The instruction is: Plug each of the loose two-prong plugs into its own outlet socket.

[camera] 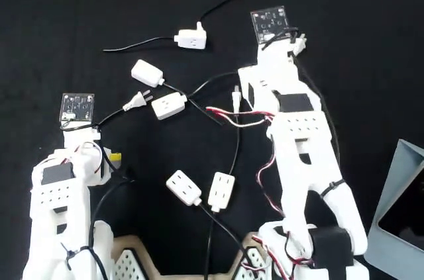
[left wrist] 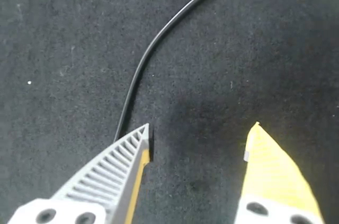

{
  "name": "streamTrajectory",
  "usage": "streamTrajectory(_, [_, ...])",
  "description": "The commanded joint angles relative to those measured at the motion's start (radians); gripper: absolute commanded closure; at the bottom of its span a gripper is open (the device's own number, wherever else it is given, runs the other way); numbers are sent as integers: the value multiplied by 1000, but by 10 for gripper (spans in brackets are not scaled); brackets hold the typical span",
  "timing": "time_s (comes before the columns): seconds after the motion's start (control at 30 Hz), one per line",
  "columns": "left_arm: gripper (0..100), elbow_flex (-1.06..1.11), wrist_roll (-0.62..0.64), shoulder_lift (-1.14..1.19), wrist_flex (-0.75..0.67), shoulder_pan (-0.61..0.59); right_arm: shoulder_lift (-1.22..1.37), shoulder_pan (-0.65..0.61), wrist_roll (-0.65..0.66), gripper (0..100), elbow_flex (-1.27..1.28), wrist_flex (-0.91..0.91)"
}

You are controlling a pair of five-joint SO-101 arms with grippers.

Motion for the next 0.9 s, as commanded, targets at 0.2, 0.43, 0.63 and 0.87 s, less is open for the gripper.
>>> streamTrajectory(0.2, [712,-7,2,-17,-18,-5,128,-8,-233,828,-229,315])
streamTrajectory(0.43, [712,-5,2,-17,-18,-5,414,-6,-226,810,-427,350])
streamTrajectory(0.63, [712,-5,2,-17,-18,-5,624,34,-222,810,-611,350])
streamTrajectory(0.87, [712,-5,2,-17,-18,-5,817,81,-163,810,-740,353])
